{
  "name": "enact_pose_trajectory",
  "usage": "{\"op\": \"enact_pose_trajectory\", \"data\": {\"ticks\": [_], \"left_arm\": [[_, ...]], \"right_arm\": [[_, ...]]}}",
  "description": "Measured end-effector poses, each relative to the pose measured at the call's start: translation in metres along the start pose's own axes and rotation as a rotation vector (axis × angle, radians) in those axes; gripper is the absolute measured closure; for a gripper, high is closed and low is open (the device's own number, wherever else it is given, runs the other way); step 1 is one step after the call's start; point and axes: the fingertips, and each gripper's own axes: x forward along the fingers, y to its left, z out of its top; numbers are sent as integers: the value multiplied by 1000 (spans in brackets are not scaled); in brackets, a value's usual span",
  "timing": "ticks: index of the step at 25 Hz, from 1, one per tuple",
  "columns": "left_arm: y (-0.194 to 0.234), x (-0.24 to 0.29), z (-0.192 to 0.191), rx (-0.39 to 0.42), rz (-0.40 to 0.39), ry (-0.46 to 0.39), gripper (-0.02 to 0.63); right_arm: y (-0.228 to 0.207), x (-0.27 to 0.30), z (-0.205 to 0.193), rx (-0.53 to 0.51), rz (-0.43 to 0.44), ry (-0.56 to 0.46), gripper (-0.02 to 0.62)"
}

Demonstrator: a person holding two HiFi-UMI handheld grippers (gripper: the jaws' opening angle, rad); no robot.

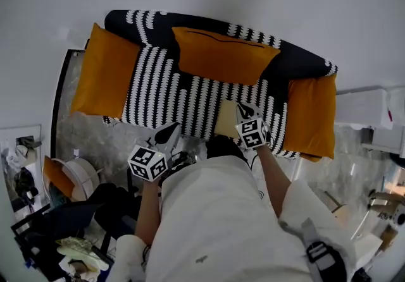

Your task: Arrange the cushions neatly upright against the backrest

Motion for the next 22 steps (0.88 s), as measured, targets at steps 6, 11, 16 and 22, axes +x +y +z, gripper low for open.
{"op": "enact_pose_trajectory", "data": {"ticks": [6, 11, 16, 22], "left_arm": [[-20, -63, -79, -4, -115, 113, 594], [-36, -111, -108, 54, -133, 69, 594], [-43, -130, -119, 76, -159, 65, 594], [-72, -127, -97, 159, -212, 24, 594]], "right_arm": [[157, -54, -16, 68, 134, 23, 586], [213, -108, -25, 138, 96, -17, 586], [209, -164, -53, 251, -13, -60, 588], [199, -209, -62, 322, -24, -151, 588]]}}
